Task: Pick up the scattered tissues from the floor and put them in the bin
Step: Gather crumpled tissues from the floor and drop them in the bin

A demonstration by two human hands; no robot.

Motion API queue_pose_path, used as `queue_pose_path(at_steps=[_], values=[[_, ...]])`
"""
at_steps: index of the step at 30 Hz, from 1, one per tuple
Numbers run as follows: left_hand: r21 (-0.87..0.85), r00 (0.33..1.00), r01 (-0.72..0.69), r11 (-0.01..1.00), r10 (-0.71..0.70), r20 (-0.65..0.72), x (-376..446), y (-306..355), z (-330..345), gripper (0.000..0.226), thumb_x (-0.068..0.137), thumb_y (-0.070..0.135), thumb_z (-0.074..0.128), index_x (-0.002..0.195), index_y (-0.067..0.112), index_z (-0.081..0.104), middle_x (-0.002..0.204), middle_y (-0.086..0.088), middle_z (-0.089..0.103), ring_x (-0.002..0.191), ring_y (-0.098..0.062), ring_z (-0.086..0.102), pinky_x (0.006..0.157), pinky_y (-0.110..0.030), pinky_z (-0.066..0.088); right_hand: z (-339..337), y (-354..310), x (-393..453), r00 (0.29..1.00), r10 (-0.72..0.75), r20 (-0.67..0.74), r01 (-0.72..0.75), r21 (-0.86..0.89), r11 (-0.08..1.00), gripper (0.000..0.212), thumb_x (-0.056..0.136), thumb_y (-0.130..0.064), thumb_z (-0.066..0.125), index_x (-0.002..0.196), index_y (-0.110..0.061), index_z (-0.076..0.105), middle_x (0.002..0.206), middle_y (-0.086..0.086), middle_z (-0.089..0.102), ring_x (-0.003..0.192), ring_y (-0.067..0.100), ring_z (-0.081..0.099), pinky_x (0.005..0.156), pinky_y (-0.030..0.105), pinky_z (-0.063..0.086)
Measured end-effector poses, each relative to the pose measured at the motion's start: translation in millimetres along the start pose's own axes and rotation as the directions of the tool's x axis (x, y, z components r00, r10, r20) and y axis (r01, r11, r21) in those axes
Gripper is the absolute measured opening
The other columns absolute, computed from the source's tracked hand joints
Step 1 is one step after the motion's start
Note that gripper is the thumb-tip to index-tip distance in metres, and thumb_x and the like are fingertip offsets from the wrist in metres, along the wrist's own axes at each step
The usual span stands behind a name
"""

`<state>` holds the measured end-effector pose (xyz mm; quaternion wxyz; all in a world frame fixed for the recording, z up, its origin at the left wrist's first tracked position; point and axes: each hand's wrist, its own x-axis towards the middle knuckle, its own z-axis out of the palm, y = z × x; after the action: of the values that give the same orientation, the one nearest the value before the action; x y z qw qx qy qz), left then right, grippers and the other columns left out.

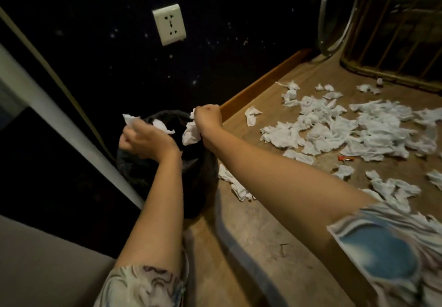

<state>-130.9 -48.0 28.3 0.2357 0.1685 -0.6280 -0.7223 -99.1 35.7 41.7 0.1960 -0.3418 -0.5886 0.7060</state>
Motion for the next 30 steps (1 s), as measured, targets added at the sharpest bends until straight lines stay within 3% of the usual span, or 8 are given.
queue_pose_path(at_steps=[2,6,10,14,18,24,28,30], values=[[-0.020,0.998,0.061,0.998,-0.061,-0.022,7,-14,-3,0.029,0.092,0.017,0.044,0.109,-0.001,0.061,0.129,-0.015,0.045,0.117,-0.030,0.045,0.098,-0.030,0.035,3,3,5,0.999,0.020,0.048,-0.015,-0.094,0.995,0.007,0.080,-0.009,0.054,0.075,-0.012,0.055,0.074,0.007,0.060,0.063,0.021,0.055,0.053,0.028,0.041],[0.263,0.987,0.120,0.957,-0.145,0.075,7,-29,-6,0.035,0.087,0.013,0.049,0.120,0.019,0.061,0.141,-0.004,0.038,0.130,-0.028,0.032,0.107,-0.038,0.025,6,11,3,0.971,0.119,0.205,-0.094,-0.131,0.987,0.021,0.088,-0.009,0.055,0.069,-0.018,0.053,0.069,-0.002,0.052,0.058,0.010,0.048,0.054,0.024,0.043],[0.273,0.992,0.106,0.956,-0.122,0.041,3,-29,-7,0.037,0.084,0.008,0.051,0.118,0.019,0.058,0.141,-0.006,0.042,0.133,-0.030,0.031,0.105,-0.041,0.028,-4,21,10,0.972,0.072,0.225,-0.014,-0.251,0.968,0.025,0.091,-0.008,0.050,0.105,-0.011,0.070,0.092,0.009,0.064,0.078,0.022,0.059,0.070,0.033,0.048],[0.231,0.992,-0.125,0.965,0.117,0.048,1,-24,-2,0.035,0.076,0.012,0.051,0.108,0.014,0.064,0.129,-0.010,0.054,0.124,-0.032,0.044,0.102,-0.045,0.037,-35,3,18,0.946,0.025,0.324,0.109,-0.390,0.914,0.033,0.095,-0.001,0.041,0.113,-0.012,0.066,0.108,0.008,0.062,0.098,0.022,0.058,0.093,0.040,0.051],[0.226,0.925,-0.354,0.908,0.303,0.231,-18,-20,2,0.024,0.083,0.014,0.052,0.104,0.008,0.061,0.113,-0.013,0.059,0.108,-0.030,0.054,0.093,-0.042,0.045,-77,-16,29,0.850,-0.020,0.527,0.354,-0.542,0.762,0.020,0.094,-0.009,0.051,0.109,-0.015,0.064,0.105,0.009,0.067,0.089,0.017,0.064,0.065,0.024,0.053],[0.210,0.614,-0.583,0.785,0.257,0.746,-70,-26,12,0.006,0.089,0.020,0.063,0.094,0.016,0.062,0.085,0.006,0.063,0.077,-0.003,0.059,0.071,-0.021,0.051,-145,-15,37,0.646,-0.177,0.742,0.747,-0.568,0.346,0.019,0.092,-0.017,0.060,0.110,-0.021,0.066,0.104,-0.007,0.067,0.092,0.005,0.062,0.077,0.020,0.051],[0.157,0.339,-0.750,0.643,0.170,0.925,-114,-44,20,0.005,0.088,0.019,0.065,0.085,0.016,0.062,0.079,0.002,0.064,0.071,-0.008,0.059,0.064,-0.023,0.048,-208,6,32,0.629,-0.276,0.727,0.774,-0.551,0.312,0.018,0.094,-0.019,0.058,0.109,-0.019,0.067,0.100,-0.005,0.067,0.089,0.006,0.060,0.072,0.018,0.044],[0.148,0.274,-0.753,0.642,0.099,0.957,-145,-62,25,0.004,0.088,0.018,0.065,0.085,0.018,0.061,0.079,0.001,0.064,0.071,-0.010,0.059,0.065,-0.025,0.047,-248,22,29,0.654,-0.280,0.703,0.756,-0.591,0.283,0.018,0.094,-0.021,0.056,0.107,-0.016,0.068,0.099,0.001,0.070,0.087,0.011,0.061,0.073,0.024,0.045]])
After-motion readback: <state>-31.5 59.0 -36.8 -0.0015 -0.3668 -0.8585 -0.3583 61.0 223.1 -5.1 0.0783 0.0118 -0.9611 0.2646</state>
